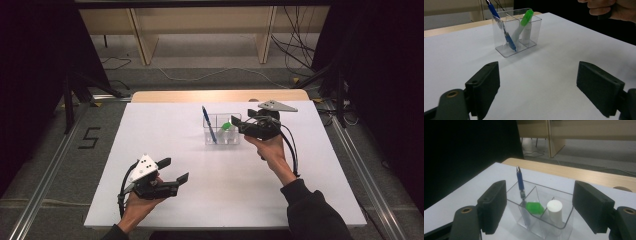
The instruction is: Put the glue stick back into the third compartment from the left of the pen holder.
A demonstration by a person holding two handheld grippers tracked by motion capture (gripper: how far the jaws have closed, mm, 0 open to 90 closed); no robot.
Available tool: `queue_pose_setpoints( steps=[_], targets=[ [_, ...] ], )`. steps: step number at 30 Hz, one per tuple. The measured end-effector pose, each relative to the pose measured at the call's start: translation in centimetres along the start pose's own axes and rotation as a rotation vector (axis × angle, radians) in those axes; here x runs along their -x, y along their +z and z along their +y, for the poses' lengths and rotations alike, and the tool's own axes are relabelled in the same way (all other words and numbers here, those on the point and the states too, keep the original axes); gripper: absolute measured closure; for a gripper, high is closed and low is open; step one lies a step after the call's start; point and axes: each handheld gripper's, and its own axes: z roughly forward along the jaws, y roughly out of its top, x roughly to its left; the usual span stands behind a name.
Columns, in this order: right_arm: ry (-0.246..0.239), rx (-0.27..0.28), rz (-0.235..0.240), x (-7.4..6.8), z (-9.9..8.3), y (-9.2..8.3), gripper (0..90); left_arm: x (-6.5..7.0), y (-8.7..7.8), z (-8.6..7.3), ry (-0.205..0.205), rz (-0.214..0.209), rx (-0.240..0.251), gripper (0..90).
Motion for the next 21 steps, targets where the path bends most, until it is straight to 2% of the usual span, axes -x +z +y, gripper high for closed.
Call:
queue_pose_setpoints(
  steps=[5, 17, 21],
  targets=[
    [0.000, -0.010, 0.017, -0.1, -0.6, -0.8, 27.0, -0.1, 0.0, 0.0, -0.004, 0.001, 0.002, 18.4],
    [-0.064, -0.010, 0.063, -1.2, -2.4, -2.7, 22.9, -0.3, -0.1, 0.0, -0.009, -0.002, 0.000, 18.0],
    [-0.066, 0.002, 0.086, -1.5, -3.3, -3.5, 22.2, -0.3, -0.1, 0.1, -0.008, -0.002, 0.004, 17.8]
  ],
)
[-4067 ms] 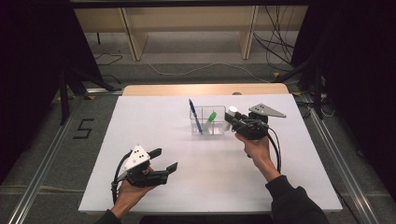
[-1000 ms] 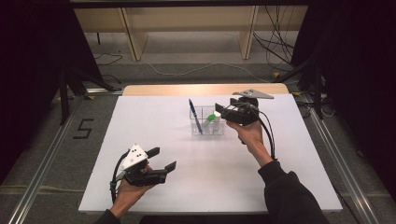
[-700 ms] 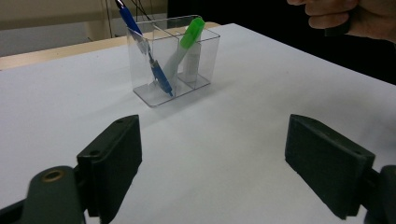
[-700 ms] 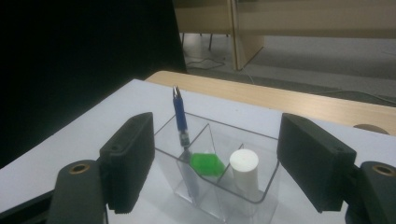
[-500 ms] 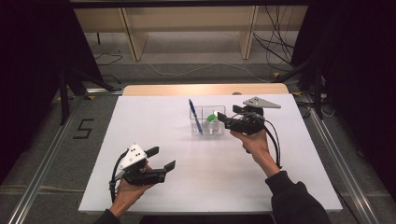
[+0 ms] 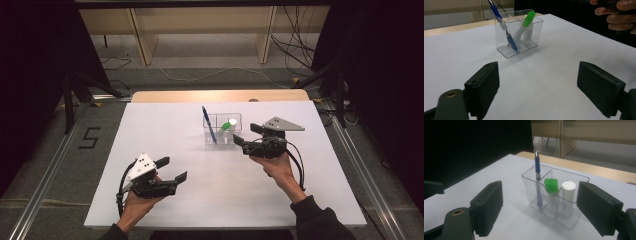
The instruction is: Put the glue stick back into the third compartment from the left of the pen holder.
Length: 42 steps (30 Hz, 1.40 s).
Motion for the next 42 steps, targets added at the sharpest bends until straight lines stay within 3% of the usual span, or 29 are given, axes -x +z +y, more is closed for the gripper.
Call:
queue_pose_setpoints(
  steps=[19, 28, 42],
  targets=[
    [0.013, -0.007, 0.027, -0.1, -3.1, -2.6, 21.6, -0.1, 0.2, 0.1, -0.004, -0.003, -0.005, 17.2],
    [-0.013, -0.001, 0.027, -0.3, -4.1, -3.7, 21.5, -0.1, 0.0, -0.1, -0.006, 0.004, -0.007, 17.1],
    [-0.044, -0.036, 0.016, -0.7, -6.5, -5.4, 21.4, 0.2, 0.1, -0.2, 0.000, -0.008, -0.016, 17.1]
  ],
)
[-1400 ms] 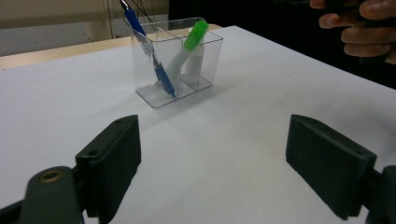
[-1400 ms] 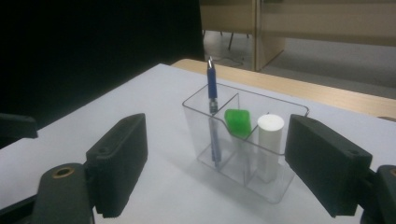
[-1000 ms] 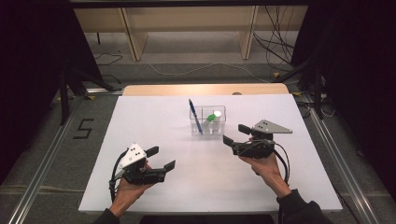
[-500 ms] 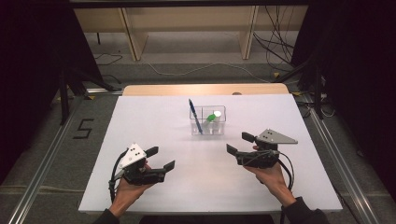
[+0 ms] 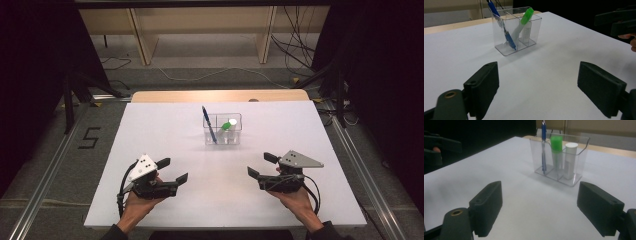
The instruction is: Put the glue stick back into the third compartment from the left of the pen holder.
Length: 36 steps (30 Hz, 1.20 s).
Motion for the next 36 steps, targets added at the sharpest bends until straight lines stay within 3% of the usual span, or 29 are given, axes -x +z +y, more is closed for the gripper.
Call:
queue_pose_setpoints(
  steps=[11, 36],
  targets=[
    [0.005, -0.021, -0.011, -0.2, -1.5, -1.0, 18.3, 0.1, 0.0, -0.1, -0.008, -0.016, -0.004, 16.6],
    [0.005, -0.013, -0.021, -0.1, -1.6, -1.2, 17.8, -0.2, 0.0, -0.1, -0.016, -0.017, 0.004, 16.2]
  ],
)
